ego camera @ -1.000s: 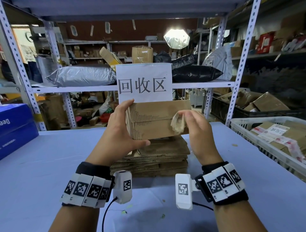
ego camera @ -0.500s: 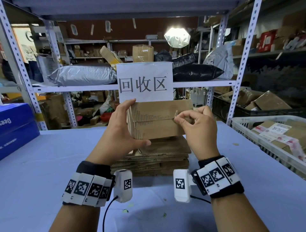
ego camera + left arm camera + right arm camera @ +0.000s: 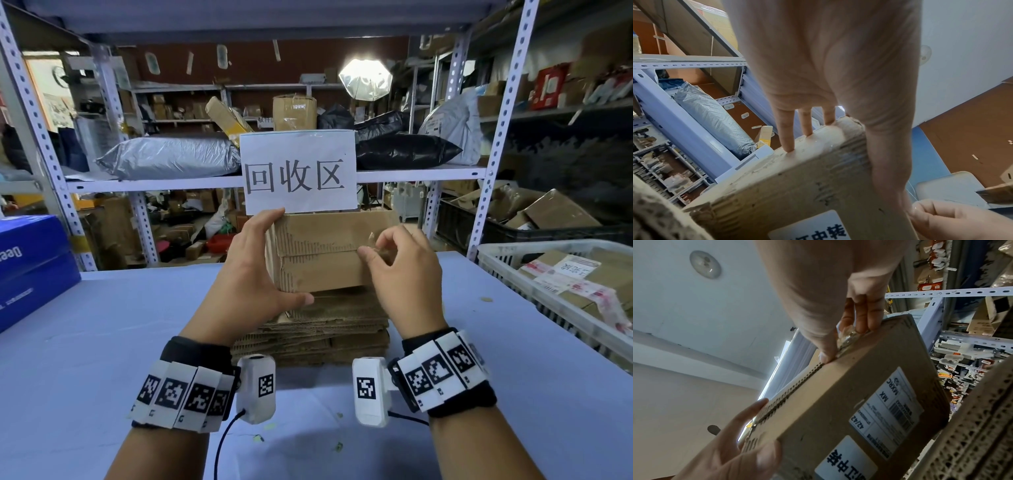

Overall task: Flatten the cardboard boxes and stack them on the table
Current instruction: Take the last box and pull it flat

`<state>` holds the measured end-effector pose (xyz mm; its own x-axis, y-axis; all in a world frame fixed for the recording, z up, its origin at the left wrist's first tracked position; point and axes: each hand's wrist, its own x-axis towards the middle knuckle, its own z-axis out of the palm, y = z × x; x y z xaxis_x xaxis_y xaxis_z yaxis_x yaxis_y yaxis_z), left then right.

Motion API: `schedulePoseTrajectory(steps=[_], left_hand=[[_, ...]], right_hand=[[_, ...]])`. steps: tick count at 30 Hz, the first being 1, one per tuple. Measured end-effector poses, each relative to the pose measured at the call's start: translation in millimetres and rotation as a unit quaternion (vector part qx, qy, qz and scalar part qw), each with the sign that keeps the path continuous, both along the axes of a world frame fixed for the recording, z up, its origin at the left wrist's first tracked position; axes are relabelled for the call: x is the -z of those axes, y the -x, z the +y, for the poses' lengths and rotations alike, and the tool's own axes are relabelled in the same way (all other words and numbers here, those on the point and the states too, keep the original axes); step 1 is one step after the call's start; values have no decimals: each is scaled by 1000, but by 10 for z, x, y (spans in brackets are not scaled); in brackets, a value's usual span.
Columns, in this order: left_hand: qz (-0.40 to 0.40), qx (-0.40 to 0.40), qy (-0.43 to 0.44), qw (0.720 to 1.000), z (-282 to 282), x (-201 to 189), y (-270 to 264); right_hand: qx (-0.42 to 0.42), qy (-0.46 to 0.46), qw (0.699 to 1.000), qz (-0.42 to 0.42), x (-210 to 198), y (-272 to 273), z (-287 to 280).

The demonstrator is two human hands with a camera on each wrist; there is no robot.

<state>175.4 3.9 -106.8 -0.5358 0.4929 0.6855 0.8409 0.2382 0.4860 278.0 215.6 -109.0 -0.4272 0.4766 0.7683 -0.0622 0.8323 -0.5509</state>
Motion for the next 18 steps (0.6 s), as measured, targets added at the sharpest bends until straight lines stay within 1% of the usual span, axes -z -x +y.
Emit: schedulePoseTrajectory(steps=[3, 4, 6, 7, 8, 10, 11, 12, 13, 14, 16, 18], left_hand=[[-6, -7, -2, 1000, -15, 4, 13], [-11, -10, -4, 1000, -23, 5, 18], [-22, -13, -8, 1000, -46, 4, 27], [-27, -14, -11, 999, -59, 3, 30], [-32, -13, -14, 999, -70, 1, 33], [-44, -7, -21, 999, -88, -2, 38], [-50, -2, -24, 998, -93, -7, 40], [-54, 2, -26, 998, -96, -14, 41], [-56, 5, -26, 998, -94, -24, 41], [-56, 7, -26, 998, -88, -32, 40], [-57, 10, -28, 998, -76, -48, 40], [-58, 11, -31, 998, -66, -56, 43]], right_hand=[[-8, 12, 999, 28, 29, 10, 27], [-21, 34, 998, 41, 32, 14, 44], [-63, 110, 990, 64, 21, 7, 84], [-98, 162, 979, 77, 12, 0, 110], [-140, 220, 961, 93, 1, -10, 133], [-218, 321, 913, 126, -12, -30, 165], [-233, 350, 896, 141, -13, -32, 179], [-232, 363, 890, 149, -13, -33, 192], [-221, 361, 894, 148, -15, -29, 203], [-207, 347, 904, 139, -13, -23, 215], [-178, 296, 931, 121, -6, -10, 242], [-118, 223, 962, 107, 1, -4, 273]])
